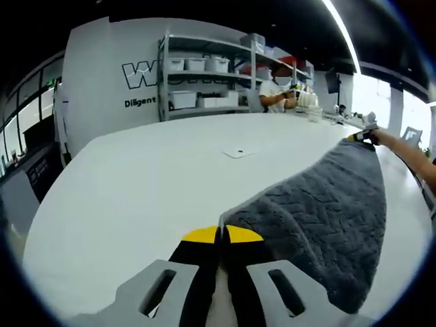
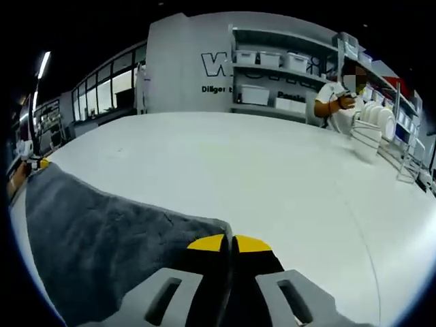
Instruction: Open the folded towel by lifting each exposed corner and separating the folded layers until the towel lies flat within the target outline without major curled edges
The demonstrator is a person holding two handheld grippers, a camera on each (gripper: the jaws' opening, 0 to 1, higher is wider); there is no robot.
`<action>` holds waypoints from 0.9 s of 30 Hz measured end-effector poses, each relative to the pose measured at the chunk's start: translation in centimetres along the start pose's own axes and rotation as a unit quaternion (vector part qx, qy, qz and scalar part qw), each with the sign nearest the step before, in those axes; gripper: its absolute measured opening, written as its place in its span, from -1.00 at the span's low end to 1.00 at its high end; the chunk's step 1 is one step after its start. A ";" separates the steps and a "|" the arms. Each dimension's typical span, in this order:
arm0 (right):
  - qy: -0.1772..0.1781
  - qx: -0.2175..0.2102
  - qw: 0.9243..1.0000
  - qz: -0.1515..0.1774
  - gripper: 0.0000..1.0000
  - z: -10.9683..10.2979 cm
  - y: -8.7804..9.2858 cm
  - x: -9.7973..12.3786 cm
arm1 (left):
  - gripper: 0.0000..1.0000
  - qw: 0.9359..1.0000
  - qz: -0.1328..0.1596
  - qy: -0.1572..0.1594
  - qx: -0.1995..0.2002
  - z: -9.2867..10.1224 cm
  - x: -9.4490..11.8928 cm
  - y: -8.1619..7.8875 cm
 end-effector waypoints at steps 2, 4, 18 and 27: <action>-0.005 0.001 1.000 0.007 -1.00 -0.2 0.0 0.3 | -0.96 1.000 0.001 0.001 -0.003 0.3 0.1 0.1; -0.004 0.004 1.000 0.015 -1.00 -0.1 -0.3 0.5 | -0.96 1.000 0.002 0.001 -0.004 0.5 0.2 0.2; -0.002 0.013 0.998 0.059 -1.00 0.1 -1.1 4.1 | -0.96 0.999 0.039 0.002 0.006 1.0 2.1 -1.3; -0.013 0.023 0.995 0.094 -1.00 -0.7 -1.2 7.3 | -0.97 0.997 0.074 0.009 0.025 1.7 5.1 -1.8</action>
Point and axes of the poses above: the point that each gripper's makers call its tool centre point, and the gripper's own axes: x roughly backward along the fingers, z roughly to its right, y roughly out of its underside, the point moved 8 cm from there along x, roughly backward along the fingers
